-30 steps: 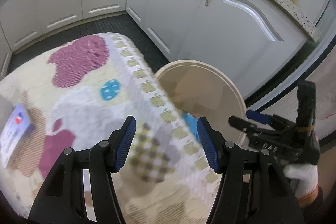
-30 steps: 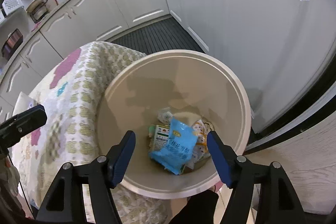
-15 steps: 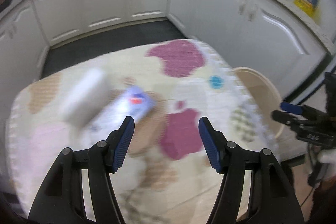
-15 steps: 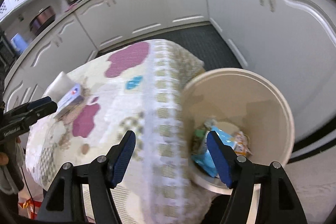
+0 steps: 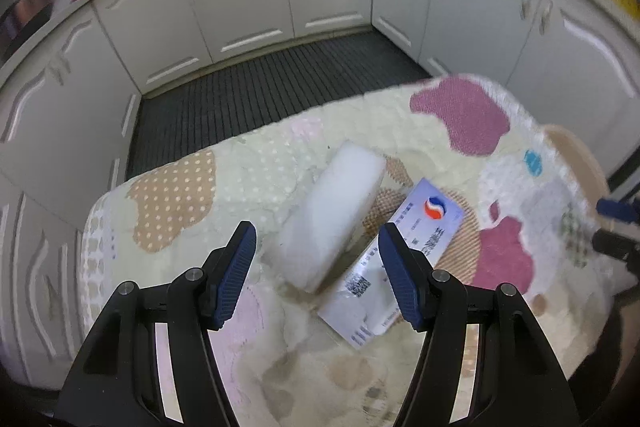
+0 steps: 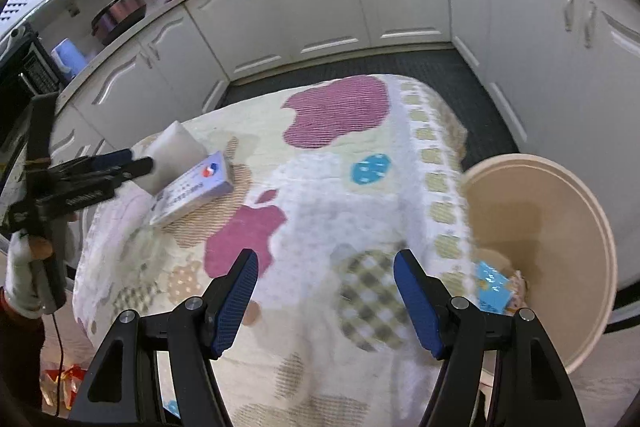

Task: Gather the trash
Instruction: 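Grasp the white-blue medicine box with the right tool while the left tool grasps the white sponge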

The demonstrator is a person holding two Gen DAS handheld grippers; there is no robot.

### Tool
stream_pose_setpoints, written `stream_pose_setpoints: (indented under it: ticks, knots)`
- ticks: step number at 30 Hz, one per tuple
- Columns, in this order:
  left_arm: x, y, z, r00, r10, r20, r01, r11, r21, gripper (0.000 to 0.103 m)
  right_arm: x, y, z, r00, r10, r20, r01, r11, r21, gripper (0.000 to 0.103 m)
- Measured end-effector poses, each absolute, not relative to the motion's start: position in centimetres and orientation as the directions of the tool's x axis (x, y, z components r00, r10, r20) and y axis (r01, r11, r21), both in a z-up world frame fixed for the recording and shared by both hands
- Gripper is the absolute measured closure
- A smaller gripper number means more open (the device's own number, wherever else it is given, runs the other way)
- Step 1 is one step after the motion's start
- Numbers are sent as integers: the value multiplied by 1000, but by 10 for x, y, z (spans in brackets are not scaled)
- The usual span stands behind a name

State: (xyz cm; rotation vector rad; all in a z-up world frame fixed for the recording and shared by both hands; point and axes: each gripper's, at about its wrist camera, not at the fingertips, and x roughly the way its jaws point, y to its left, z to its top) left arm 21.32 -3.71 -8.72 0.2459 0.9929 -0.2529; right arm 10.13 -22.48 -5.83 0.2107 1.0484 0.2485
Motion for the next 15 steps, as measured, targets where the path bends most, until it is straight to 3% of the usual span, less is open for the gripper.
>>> stream_pose_setpoints:
  ticks: [6,8,12,15]
  knots:
    - [218,-44,-97,528,-78,-846,337,933,124,43,118,-195,-69,440,330,-835,-144,944,297,35]
    - [218,-42,-96,531,-76,-844,332,935,125,61,123,-184,-73,427,340,-838,-157,940,302,35]
    - [215,-33,-93,494,-115,-862,347,935,74,65,133,-159,-77,408,348,-844,-204,936,287,36]
    - [207,-30,-92,470,-134,-872,364,930,53,66,142,-140,-80,405,338,-849,-243,936,257,51]
